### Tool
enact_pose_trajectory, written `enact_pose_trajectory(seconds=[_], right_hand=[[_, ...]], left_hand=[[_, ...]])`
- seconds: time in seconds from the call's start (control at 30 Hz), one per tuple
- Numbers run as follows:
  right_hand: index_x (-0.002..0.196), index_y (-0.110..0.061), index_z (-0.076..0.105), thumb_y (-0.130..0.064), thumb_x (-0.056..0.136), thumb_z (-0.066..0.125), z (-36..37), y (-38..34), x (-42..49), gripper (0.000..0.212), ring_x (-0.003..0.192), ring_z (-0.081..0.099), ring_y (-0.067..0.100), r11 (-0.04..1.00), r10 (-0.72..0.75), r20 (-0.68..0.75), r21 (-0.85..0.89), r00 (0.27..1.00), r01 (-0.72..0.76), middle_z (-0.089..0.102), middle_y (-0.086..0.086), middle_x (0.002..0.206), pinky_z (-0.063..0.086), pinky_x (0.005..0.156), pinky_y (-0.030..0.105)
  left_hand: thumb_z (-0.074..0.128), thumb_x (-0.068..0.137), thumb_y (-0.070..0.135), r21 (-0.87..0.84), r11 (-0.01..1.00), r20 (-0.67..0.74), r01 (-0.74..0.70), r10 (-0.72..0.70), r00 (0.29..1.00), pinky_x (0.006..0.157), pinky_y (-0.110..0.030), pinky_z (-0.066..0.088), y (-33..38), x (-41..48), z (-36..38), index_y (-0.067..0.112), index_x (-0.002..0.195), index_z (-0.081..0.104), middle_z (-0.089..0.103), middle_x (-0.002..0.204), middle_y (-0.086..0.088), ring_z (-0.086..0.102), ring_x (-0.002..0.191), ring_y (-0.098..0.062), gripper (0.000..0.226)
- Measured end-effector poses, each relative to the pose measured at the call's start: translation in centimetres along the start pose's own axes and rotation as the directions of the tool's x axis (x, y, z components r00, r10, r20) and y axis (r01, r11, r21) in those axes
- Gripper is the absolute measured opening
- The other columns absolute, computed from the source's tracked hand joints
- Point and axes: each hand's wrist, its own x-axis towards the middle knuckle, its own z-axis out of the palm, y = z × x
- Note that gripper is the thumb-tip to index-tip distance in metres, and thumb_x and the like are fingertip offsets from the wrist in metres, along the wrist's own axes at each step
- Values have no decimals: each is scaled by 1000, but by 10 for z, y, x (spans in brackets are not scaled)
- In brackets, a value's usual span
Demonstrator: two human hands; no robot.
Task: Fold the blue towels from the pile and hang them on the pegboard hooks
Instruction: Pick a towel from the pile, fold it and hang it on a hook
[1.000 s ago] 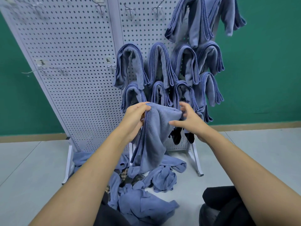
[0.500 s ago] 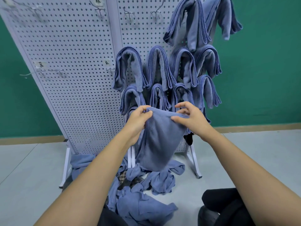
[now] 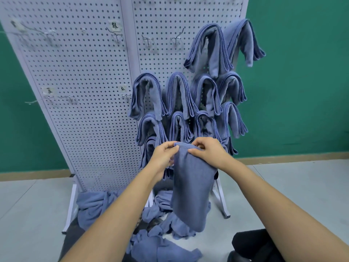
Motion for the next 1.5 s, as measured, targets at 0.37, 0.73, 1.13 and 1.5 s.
enact_pose_trajectory(seconds=[0.37,0.73,1.13,1.5], right_hand=[[82,-12,67,-25,85,69,-97,-80,17,13,67,52,7,995,-24,-154,92,988,38,61,-1,73,43,63,20],[74,-10,57,-22,94,59,-145,-53,8,23,69,50,15,843,206,-255,536,945,-39,56,7,75,42,57,24],[97,0,61,-8,93,58,-94,24,-17,10,79,66,21,523,363,368,680,856,-514,69,13,92,59,71,31],[106,-8,60,-13,90,63,-93,15,3,17,66,59,15,677,230,253,652,940,-341,62,9,86,55,58,22]], left_hand=[[72,84,28,-262,919,-79,296,-326,942,57,-25,37,-24,-44,5,11,113,55,50,76,-1,47,52,-11,37],[65,85,28,-621,675,182,398,-370,911,61,-32,55,-1,-51,-24,11,103,64,72,83,-13,66,74,-28,25],[51,96,18,-324,909,18,261,-270,963,56,-27,57,50,-31,-114,11,102,63,72,78,-5,67,65,-16,15],[50,97,14,-36,997,-47,69,-71,996,70,-29,54,76,-33,-147,10,113,61,69,108,-7,65,91,-17,20]])
